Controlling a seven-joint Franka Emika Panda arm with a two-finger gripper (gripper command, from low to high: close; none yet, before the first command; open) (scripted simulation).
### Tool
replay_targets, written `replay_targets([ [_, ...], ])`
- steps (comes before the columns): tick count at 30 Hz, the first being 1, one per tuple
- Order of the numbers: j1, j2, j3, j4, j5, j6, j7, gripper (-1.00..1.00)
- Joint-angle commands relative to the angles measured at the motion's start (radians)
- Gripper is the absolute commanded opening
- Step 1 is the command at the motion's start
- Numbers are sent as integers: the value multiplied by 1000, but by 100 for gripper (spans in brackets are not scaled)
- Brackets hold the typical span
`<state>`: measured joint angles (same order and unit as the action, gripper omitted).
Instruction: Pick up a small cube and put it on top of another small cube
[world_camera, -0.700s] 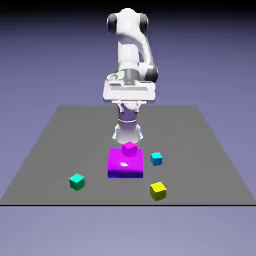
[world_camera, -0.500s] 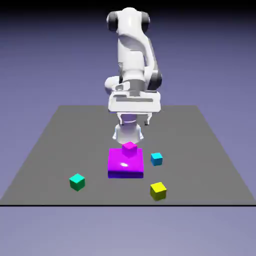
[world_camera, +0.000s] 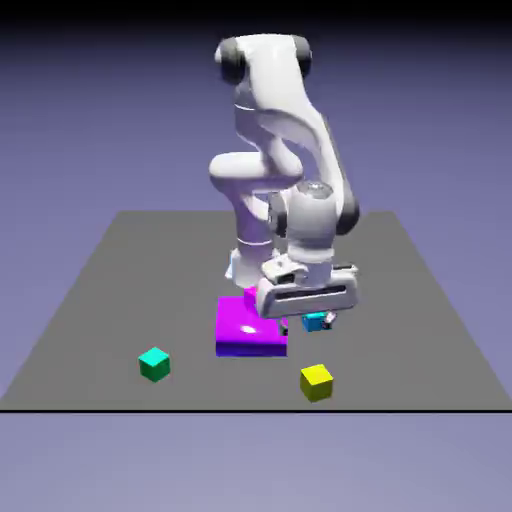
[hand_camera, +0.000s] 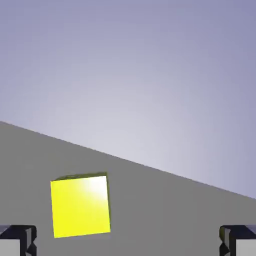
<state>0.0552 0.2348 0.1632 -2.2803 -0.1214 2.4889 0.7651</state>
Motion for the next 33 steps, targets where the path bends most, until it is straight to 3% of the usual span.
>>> replay_targets([
  [1, 2, 36, 7, 24, -5, -25, 1, 0],
  [6, 9, 171, 35, 112, -26, -116, 5, 0],
  [10, 33, 314, -3, 108, -71, 29, 36, 0],
  [11, 33, 314, -3, 108, -71, 29, 36, -100],
  [16, 9, 169, 34, 111, -25, -117, 5, -100],
  [33, -15, -447, -93, -337, 61, -277, -14, -100],
])
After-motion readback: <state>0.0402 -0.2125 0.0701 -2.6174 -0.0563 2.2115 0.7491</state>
